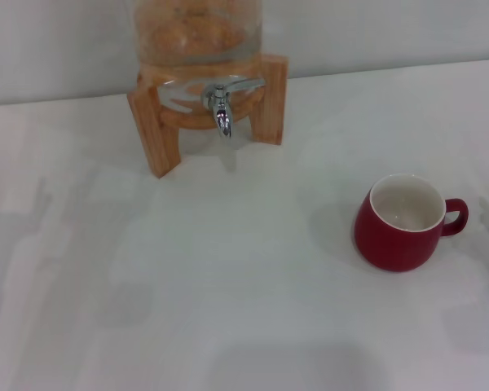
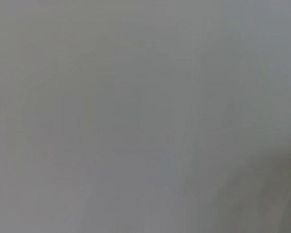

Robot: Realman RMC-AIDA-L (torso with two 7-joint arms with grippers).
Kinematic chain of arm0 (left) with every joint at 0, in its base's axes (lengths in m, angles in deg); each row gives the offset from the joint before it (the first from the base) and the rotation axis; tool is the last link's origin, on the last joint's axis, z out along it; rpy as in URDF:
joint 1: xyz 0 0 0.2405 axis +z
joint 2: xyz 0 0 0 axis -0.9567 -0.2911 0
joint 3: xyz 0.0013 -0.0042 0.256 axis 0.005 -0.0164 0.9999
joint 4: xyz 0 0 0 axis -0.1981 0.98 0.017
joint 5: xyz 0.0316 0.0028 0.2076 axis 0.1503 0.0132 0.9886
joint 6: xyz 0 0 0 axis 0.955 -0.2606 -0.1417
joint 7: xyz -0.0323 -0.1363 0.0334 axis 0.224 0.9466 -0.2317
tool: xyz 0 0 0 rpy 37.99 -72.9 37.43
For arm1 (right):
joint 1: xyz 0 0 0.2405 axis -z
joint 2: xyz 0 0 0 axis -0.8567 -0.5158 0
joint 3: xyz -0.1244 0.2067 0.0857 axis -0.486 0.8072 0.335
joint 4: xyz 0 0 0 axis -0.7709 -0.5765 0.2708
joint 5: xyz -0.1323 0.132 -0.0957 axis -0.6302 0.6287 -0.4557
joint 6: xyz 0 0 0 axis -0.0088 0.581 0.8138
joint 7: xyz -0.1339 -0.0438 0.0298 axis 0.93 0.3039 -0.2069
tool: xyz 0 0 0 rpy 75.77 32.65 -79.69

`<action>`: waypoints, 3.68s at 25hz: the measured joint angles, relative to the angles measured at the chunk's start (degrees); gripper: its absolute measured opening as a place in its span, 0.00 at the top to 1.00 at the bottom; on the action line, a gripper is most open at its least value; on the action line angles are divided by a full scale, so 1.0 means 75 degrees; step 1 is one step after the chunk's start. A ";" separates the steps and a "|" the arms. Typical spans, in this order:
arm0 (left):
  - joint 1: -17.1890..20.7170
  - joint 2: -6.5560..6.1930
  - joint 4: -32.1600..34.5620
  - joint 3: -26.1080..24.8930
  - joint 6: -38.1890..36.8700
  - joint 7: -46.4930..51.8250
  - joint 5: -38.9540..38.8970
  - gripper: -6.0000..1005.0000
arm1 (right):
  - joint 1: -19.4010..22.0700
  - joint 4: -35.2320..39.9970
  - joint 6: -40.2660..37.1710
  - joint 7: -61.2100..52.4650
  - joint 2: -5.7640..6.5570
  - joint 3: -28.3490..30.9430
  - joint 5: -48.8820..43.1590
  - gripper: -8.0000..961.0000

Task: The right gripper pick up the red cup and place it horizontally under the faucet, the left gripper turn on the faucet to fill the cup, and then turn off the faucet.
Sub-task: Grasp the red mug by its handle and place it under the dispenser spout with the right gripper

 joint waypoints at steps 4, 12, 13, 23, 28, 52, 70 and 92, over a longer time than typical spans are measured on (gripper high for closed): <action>0.0012 0.0000 0.0000 0.0028 0.0000 0.0000 0.0000 0.19 | 0.0053 0.0000 -0.0068 -0.0047 -0.0001 -0.0042 -0.0173 0.14; -0.0005 -0.0001 0.0000 0.0032 0.0000 0.0000 0.0000 0.19 | 0.0179 -0.0136 -0.0250 -0.0105 -0.0014 -0.0157 -0.0309 0.14; -0.0009 -0.0001 0.0000 0.0033 0.0000 0.0000 0.0000 0.19 | 0.0198 -0.0158 -0.0293 -0.0105 -0.0013 -0.0173 -0.0313 0.14; -0.0045 -0.0001 0.0000 0.0054 -0.0001 0.0000 0.0000 0.19 | 0.0288 -0.0202 -0.0420 -0.0113 -0.0024 -0.0230 -0.0647 0.14; -0.0044 -0.0001 0.0000 0.0062 -0.0001 0.0000 0.0000 0.19 | 0.0292 -0.0200 -0.0434 -0.0113 -0.0029 -0.0453 -0.0699 0.14; -0.0056 -0.0013 0.0001 0.0067 -0.0001 -0.0019 0.0000 0.19 | 0.0263 -0.0179 -0.0524 -0.0113 -0.0036 -0.1113 -0.0696 0.14; -0.0046 -0.0013 0.0023 0.0067 -0.0016 0.0000 0.0036 0.19 | 0.0230 -0.0188 -0.0618 -0.0113 -0.0036 -0.1101 -0.0697 0.14; -0.0020 -0.0007 0.0000 0.0153 -0.0010 -0.0027 0.0000 0.19 | 0.0001 -0.0187 -0.0294 -0.0110 -0.0025 -0.1135 -0.0697 0.14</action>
